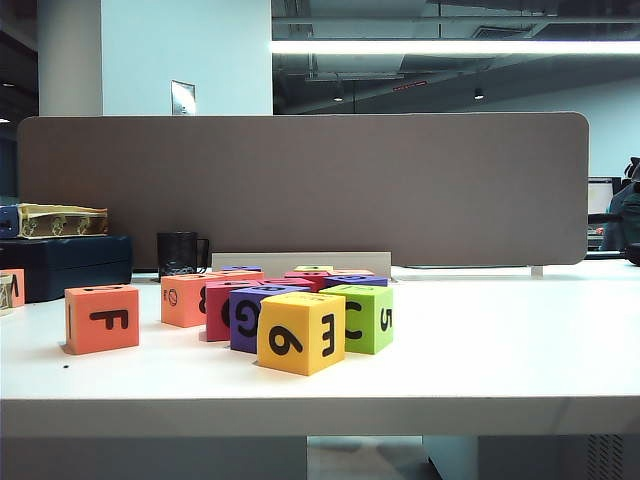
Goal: Select the appropriate blocks from the scattered letter blocks on the table and arrange them in a row to spell out "23".
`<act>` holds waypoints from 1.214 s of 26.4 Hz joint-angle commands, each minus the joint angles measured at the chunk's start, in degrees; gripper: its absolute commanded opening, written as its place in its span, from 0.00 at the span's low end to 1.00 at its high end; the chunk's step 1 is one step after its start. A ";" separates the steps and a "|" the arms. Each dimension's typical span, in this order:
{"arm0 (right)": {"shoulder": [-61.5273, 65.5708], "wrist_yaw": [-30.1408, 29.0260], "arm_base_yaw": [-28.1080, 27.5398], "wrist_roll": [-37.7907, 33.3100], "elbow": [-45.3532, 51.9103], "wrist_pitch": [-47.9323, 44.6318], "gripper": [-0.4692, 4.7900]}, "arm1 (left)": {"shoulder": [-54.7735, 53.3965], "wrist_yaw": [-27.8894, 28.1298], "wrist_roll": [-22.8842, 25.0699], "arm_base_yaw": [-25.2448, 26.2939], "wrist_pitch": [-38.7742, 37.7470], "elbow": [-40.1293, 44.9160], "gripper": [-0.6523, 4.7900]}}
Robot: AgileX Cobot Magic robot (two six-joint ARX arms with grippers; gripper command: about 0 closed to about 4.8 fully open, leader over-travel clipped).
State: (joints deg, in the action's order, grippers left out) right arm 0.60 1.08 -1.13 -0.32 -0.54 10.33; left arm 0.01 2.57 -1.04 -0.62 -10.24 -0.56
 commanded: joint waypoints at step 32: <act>-0.44 -0.28 0.11 -1.79 -23.10 12.09 0.09 | 0.00 -0.24 -2.84 -0.07 -0.48 -0.04 0.11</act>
State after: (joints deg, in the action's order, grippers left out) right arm 0.67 1.30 -1.08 -1.96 -22.85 21.67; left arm 0.01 2.57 -3.70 -0.62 -10.24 -0.56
